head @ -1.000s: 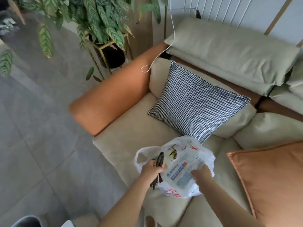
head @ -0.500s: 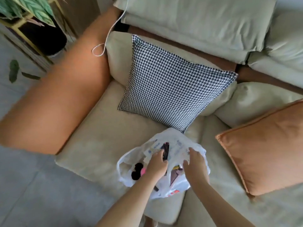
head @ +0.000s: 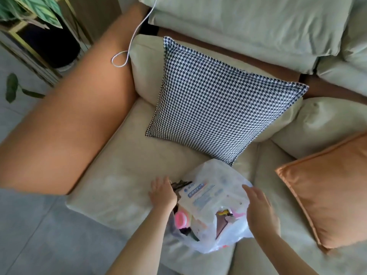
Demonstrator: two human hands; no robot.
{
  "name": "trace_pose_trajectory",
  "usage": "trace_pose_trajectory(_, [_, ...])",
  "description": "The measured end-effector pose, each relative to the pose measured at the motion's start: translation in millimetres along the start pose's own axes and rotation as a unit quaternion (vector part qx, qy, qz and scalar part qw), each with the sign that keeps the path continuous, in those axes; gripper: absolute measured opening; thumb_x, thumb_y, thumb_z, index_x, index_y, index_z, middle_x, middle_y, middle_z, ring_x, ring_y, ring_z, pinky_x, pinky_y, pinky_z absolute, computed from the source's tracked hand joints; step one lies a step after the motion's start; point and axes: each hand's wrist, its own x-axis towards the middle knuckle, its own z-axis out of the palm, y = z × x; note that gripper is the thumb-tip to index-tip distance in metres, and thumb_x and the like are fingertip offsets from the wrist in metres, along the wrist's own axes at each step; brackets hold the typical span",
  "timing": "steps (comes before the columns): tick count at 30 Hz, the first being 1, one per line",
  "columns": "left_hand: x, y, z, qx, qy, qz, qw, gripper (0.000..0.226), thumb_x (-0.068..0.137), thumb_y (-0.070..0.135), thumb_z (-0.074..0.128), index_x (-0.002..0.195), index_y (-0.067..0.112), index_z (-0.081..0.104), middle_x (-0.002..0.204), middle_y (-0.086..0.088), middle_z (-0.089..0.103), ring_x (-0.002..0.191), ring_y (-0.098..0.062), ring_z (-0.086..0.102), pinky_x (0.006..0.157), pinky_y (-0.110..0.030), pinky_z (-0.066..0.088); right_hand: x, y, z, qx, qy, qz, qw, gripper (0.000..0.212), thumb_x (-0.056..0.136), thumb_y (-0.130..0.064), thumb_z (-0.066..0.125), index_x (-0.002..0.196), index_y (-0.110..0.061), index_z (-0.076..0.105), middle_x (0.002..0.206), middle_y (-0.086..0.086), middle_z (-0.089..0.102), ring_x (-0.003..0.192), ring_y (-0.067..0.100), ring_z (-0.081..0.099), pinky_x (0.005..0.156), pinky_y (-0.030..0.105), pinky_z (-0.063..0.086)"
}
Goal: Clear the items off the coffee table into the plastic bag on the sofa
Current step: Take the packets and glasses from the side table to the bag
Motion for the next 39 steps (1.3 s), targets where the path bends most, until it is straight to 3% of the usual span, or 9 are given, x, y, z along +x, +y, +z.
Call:
trace_pose_trajectory(6, [11,-17,18,-0.09,-0.086,-0.124,0.984,0.065,0.096,0.015,0.037,0.151,0.022,0.003,0.154,-0.015,0.015,0.137,-0.034,0.03,0.11,-0.044,0.033,2,7,10,0.019,0.01,-0.01,1.0,0.064,0.087,0.001,0.04,0.139,-0.037,0.037,0.136,-0.011,0.042,0.117,0.014,0.045,0.072,0.025,0.04])
trace_pose_trajectory(9, [12,-21,22,-0.162,-0.069,-0.114,0.978,0.056,0.094,0.004,0.04,0.147,0.006,0.023,0.146,-0.02,0.036,0.134,-0.033,0.039,0.105,-0.034,0.036,1,8,11,0.028,0.013,-0.026,0.999,0.056,0.09,-0.005,0.045,0.138,-0.034,0.041,0.134,-0.01,0.045,0.117,0.015,0.046,0.074,0.029,0.045])
trace_pose_trajectory(12, [9,-22,18,-0.222,0.003,-0.103,0.97,0.021,0.092,0.005,0.047,0.1,-0.006,0.063,0.104,-0.025,0.064,0.1,-0.037,0.06,0.084,-0.04,0.045,0,7,9,0.044,0.03,-0.043,0.998,0.046,0.092,-0.011,0.049,0.134,-0.029,0.048,0.131,-0.007,0.05,0.117,0.017,0.049,0.077,0.031,0.047])
trace_pose_trajectory(15, [-10,-23,10,-0.274,0.036,-0.097,0.956,0.04,0.097,0.017,0.046,0.057,0.01,0.047,0.054,-0.005,0.042,0.055,-0.024,0.043,0.054,-0.034,0.029,-6,6,3,0.074,0.045,-0.05,0.995,0.04,0.091,-0.01,0.051,0.128,-0.023,0.055,0.127,-0.002,0.056,0.114,0.022,0.052,0.08,0.035,0.049])
trace_pose_trajectory(22, [-67,-18,-19,-0.392,0.045,-0.089,0.914,0.027,0.085,0.004,0.051,0.07,0.025,0.058,0.075,-0.009,0.055,0.076,-0.026,0.052,0.071,-0.03,0.039,-19,-2,-39,0.065,0.003,-0.01,0.998,0.037,0.097,-0.02,0.041,0.131,-0.027,0.051,0.128,0.001,0.058,0.115,0.025,0.054,0.088,0.035,0.046])
trace_pose_trajectory(25, [-90,-10,-28,-0.478,0.036,-0.123,0.869,0.021,0.075,0.008,0.056,0.092,0.01,0.069,0.091,-0.02,0.069,0.091,-0.034,0.065,0.083,-0.036,0.049,-27,-2,-63,0.068,-0.026,-0.003,0.997,0.036,0.097,-0.025,0.04,0.133,-0.026,0.047,0.128,0.003,0.06,0.113,0.028,0.057,0.089,0.035,0.046])
trace_pose_trajectory(30, [-138,11,-49,-0.492,0.023,-0.136,0.86,0.014,0.065,0.011,0.057,0.056,0.003,0.051,0.057,-0.019,0.05,0.061,-0.031,0.051,0.062,-0.03,0.035,-35,13,-98,0.131,-0.047,0.01,0.99,0.047,0.087,-0.016,0.051,0.134,-0.021,0.043,0.124,0.009,0.06,0.11,0.029,0.058,0.087,0.036,0.047])
trace_pose_trajectory(34, [-172,43,-86,-0.461,0.001,-0.136,0.877,0.042,0.075,-0.002,0.057,0.036,0.01,0.046,0.029,0.001,0.043,0.04,-0.021,0.044,0.038,-0.017,0.034,-30,25,-136,0.155,-0.028,0.006,0.987,0.045,0.087,-0.012,0.049,0.131,-0.018,0.045,0.128,0.011,0.057,0.116,0.03,0.053,0.089,0.035,0.044])
trace_pose_trajectory(39, [-191,91,-127,-0.455,0.001,-0.076,0.887,0.031,0.088,0.009,0.052,0.058,0.015,0.043,0.032,0.003,0.05,0.051,-0.015,0.048,0.057,-0.021,0.049,-18,40,-167,0.201,0.012,-0.021,0.979,0.041,0.085,-0.006,0.044,0.124,-0.017,0.051,0.121,0.012,0.061,0.105,0.031,0.057,0.08,0.032,0.045])
